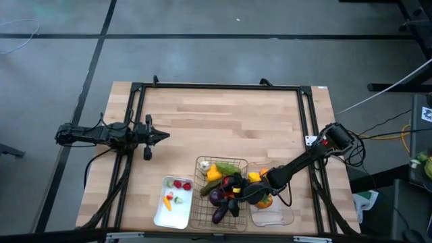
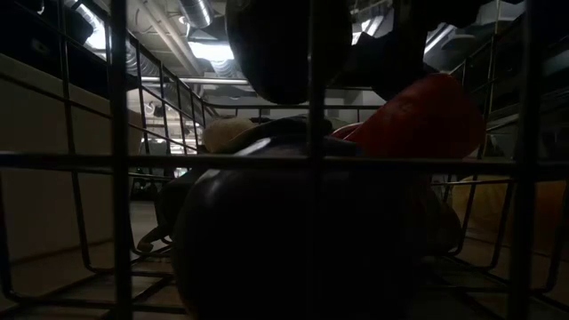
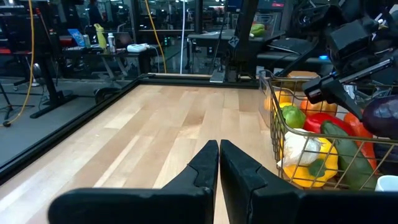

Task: Sort produce into baskets
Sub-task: Put the plum into the wire basket, then return to Home Position

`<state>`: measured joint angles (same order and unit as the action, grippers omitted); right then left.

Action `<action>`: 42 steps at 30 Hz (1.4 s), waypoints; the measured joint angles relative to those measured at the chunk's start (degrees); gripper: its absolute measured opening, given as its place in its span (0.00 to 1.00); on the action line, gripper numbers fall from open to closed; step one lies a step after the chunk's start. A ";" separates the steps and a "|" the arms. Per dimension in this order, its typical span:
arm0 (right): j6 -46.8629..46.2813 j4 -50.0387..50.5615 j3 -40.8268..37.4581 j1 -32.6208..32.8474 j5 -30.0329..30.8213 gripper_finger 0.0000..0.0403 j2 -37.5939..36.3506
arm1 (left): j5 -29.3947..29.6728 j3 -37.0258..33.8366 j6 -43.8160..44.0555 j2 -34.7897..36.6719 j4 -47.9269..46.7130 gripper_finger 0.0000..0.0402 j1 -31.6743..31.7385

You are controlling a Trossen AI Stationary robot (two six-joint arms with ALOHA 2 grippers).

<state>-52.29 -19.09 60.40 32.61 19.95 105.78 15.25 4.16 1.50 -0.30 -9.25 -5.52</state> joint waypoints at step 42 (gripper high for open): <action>32.00 15.74 -0.07 -2.50 21.26 0.89 -21.73 | 0.00 0.00 0.00 -0.02 0.01 0.03 0.00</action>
<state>-20.29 -3.35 60.34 30.11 41.21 84.05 15.25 4.16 1.50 -0.32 -9.23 -5.52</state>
